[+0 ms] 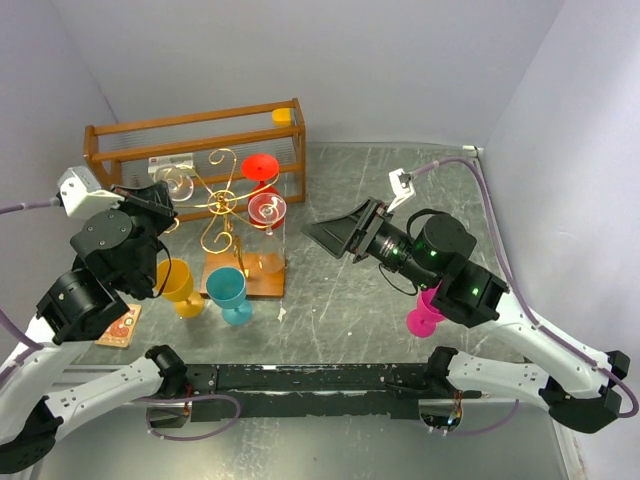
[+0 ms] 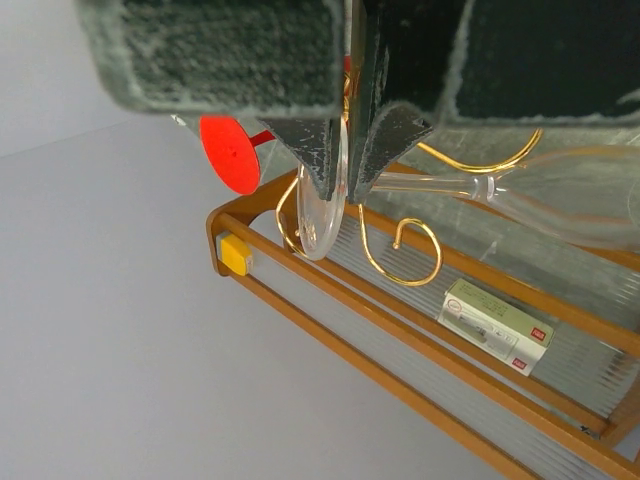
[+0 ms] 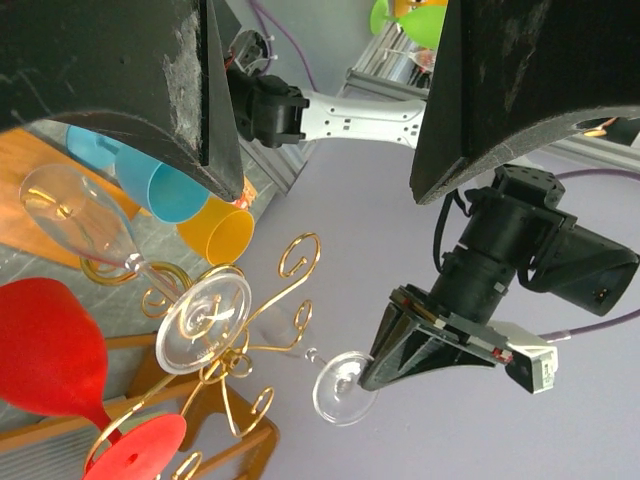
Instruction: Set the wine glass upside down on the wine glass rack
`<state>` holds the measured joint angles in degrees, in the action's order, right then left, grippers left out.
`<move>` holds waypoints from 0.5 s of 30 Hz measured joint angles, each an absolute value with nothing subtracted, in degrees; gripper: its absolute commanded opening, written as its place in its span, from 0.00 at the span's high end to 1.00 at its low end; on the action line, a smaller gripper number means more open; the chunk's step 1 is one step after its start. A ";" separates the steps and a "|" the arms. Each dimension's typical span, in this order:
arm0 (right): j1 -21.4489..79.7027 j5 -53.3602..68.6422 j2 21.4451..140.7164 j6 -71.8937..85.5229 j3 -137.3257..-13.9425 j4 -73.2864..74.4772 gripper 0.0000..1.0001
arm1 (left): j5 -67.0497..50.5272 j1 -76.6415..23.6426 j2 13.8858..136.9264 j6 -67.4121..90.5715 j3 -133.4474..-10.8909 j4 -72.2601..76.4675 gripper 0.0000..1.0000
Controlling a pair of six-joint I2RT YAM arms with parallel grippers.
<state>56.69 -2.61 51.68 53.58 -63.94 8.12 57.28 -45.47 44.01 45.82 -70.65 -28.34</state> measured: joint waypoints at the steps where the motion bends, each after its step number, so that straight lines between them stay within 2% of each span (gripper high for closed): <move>1: 56.69 -2.61 51.66 53.80 -63.70 8.05 0.32 | 57.25 -45.47 44.12 45.80 -70.63 -28.32 0.93; 15: 56.69 -2.57 51.22 54.43 -62.85 8.03 0.33 | 56.53 -45.47 45.87 39.42 -67.92 -20.95 0.93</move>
<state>56.69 -2.57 51.22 54.43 -62.85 8.03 56.53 -45.47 45.87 39.42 -67.92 -20.95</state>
